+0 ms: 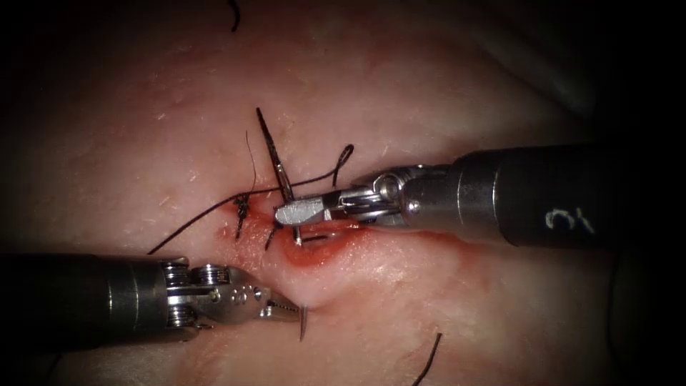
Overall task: Wound Closure
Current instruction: Throw the needle through the skin below the cut
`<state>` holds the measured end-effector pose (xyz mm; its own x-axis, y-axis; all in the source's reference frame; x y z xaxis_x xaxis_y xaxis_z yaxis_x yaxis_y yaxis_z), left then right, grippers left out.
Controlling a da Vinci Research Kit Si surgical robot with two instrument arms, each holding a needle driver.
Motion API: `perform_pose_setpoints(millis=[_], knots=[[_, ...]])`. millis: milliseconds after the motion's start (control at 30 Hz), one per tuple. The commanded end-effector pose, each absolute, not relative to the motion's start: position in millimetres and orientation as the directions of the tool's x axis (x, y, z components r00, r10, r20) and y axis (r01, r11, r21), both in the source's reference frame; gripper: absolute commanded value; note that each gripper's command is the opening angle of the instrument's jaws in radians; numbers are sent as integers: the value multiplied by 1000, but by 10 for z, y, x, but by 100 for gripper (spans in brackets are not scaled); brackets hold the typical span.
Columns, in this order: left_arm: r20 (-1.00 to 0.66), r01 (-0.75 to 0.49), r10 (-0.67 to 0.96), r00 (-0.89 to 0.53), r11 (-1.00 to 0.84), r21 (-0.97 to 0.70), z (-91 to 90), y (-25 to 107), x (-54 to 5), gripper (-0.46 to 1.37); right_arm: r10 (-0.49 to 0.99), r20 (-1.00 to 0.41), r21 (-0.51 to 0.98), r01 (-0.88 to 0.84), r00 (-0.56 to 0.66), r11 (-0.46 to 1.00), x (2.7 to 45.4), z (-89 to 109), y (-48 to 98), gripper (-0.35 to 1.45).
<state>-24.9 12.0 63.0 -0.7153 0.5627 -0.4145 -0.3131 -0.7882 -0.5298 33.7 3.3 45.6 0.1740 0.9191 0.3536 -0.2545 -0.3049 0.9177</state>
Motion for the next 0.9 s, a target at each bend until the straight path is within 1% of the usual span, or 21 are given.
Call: perform_pose_setpoints(millis=[33, 233, 400, 600, 800, 867, 900], knots=[[-415, -310, 564, -714, -786, -535, 630, 120, -249, -34, 918, 353, 917, -263, 179, -301, 335, 454, 29, -35], [-415, -313, 566, -712, -785, -534, 629, 123, -249, -34, 915, 359, 915, -266, 185, -305, 328, 445, 14, -35], [-423, -312, 567, -707, -787, -533, 627, 124, -250, -34, 911, 360, 906, -307, 203, -290, 331, 447, 2, -35], [-425, -308, 563, -709, -789, -532, 625, 125, -250, -34, 910, 362, 904, -317, 204, -288, 330, 450, -1, -35], [-424, -308, 564, -708, -788, -532, 625, 125, -251, -34, 929, 300, 926, -302, 217, -228, 331, 449, 5, -35], [-427, -304, 559, -711, -792, -530, 624, 125, -251, -34, 952, 227, 942, -293, 205, -162, 331, 452, 11, -35], [-427, -304, 559, -711, -792, -530, 624, 125, -251, -34, 963, 169, 955, -277, 209, -108, 330, 454, 15, -35]])
